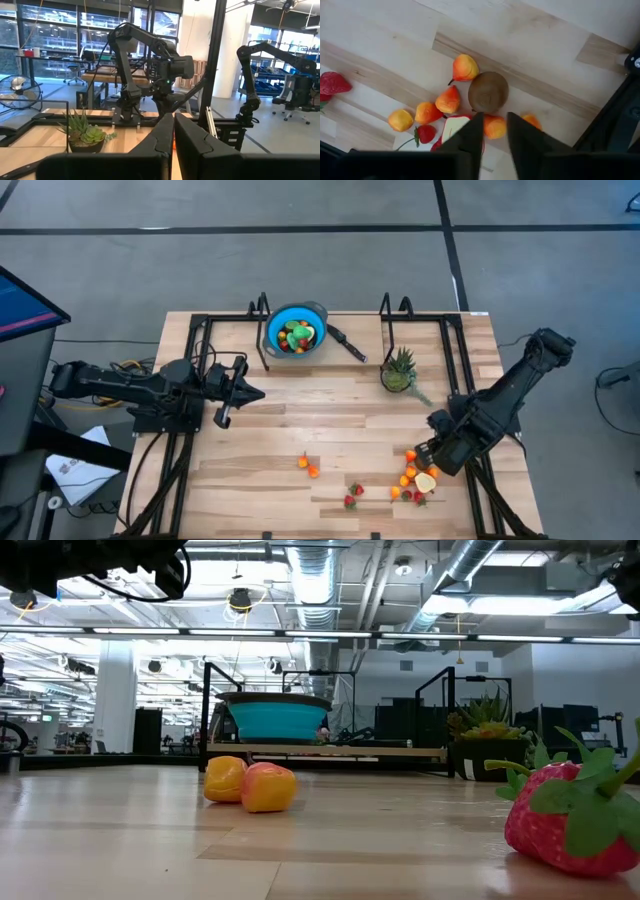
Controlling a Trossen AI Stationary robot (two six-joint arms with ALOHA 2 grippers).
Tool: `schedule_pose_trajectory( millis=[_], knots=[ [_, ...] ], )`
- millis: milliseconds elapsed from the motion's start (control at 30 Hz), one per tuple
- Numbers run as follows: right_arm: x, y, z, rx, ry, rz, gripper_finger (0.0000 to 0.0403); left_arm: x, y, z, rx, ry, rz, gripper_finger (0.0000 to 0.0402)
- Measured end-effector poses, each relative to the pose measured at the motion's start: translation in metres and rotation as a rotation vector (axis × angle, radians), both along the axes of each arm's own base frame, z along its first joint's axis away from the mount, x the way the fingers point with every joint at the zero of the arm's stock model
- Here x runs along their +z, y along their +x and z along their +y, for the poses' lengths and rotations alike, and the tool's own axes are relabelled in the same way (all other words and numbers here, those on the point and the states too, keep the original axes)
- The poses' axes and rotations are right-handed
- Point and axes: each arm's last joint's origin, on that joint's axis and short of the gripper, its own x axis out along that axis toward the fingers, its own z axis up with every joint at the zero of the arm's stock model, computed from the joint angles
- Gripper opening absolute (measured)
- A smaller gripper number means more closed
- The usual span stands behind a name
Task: Pick & Place Fruit
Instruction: Put the kiwi into the basket
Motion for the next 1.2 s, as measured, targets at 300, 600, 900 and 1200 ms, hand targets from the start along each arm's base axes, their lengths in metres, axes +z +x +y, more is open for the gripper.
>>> schedule_pose_trajectory(
  millis=[300, 600, 900, 1200],
  knots=[
    [-0.003, 0.000, 0.000, 0.002, -0.026, 0.024, 0.0270, 0.000, 0.000, 0.000, 0.000, 0.000, 0.000, 0.0008],
    [-0.023, 0.010, 0.013, 0.009, -0.092, 0.086, 0.0306, 0.000, 0.000, 0.000, 0.000, 0.000, 0.000, 0.0008],
    [-0.049, 0.022, 0.025, 0.011, -0.156, 0.150, 0.0305, 0.000, 0.000, 0.000, 0.000, 0.000, 0.001, 0.0008],
    [-0.071, 0.032, 0.034, 0.027, -0.181, 0.176, 0.0305, 0.000, 0.000, 0.000, 0.000, 0.000, 0.003, 0.0008]
  ],
)
